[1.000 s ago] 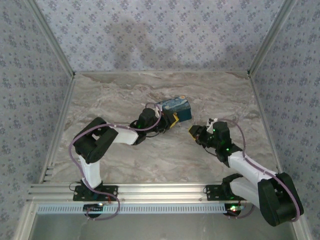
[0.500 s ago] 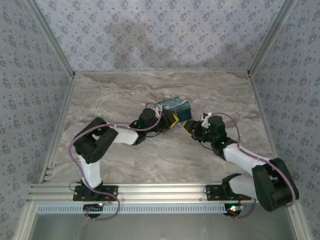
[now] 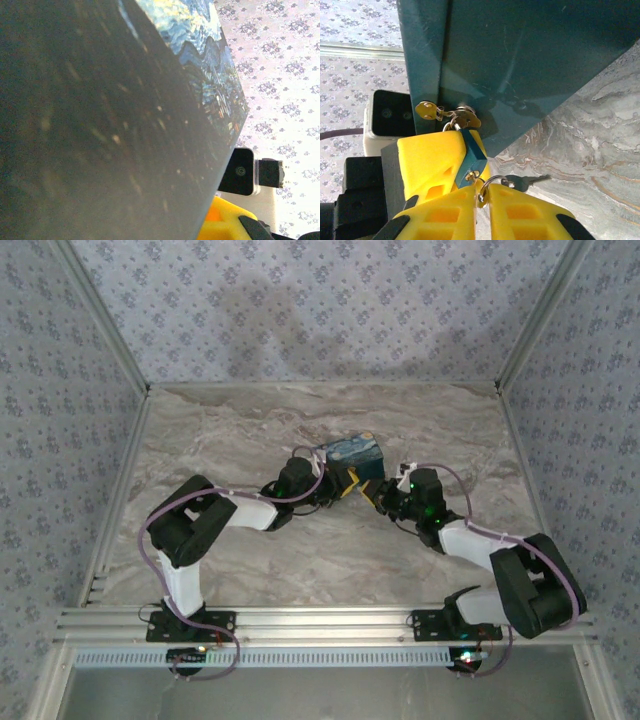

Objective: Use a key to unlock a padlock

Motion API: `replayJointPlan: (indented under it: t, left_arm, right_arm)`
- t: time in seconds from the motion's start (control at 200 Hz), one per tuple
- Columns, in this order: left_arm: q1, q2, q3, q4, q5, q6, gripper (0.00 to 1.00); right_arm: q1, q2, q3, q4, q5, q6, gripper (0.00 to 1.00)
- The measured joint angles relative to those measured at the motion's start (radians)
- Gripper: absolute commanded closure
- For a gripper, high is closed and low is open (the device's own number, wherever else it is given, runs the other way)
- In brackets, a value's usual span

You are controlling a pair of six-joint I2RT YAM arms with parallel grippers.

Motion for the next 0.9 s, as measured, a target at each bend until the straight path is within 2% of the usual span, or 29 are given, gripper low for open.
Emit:
replayJointPlan:
  t: [0.135,0.28,0.41,0.555,0.899]
  left_arm:
    - [-0.001,0.000,0.000,0.000,-0.007,-0.006,1.00]
    - [-0.001,0.000,0.000,0.000,-0.028,-0.007,1.00]
    - [-0.001,0.000,0.000,0.000,-0.038,-0.007,1.00]
    - [-0.005,-0.005,0.000,-0.005,-0.023,-0.006,1.00]
    - [0.001,-0.073,-0.001,-0.142,-0.008,0.032,1.00]
  right_arm:
    - [0.000,0.014,0.002,0.012,0.002,0.006,0.95]
    - [0.000,0.039,0.014,0.029,0.003,0.014,0.96]
    - [0.001,0.048,0.022,0.029,0.003,0.016,0.87]
    - [0.006,0.042,0.031,-0.001,0.002,-0.002,0.69]
    - [-0.031,-0.184,0.033,-0.320,-0.023,-0.143,0.64]
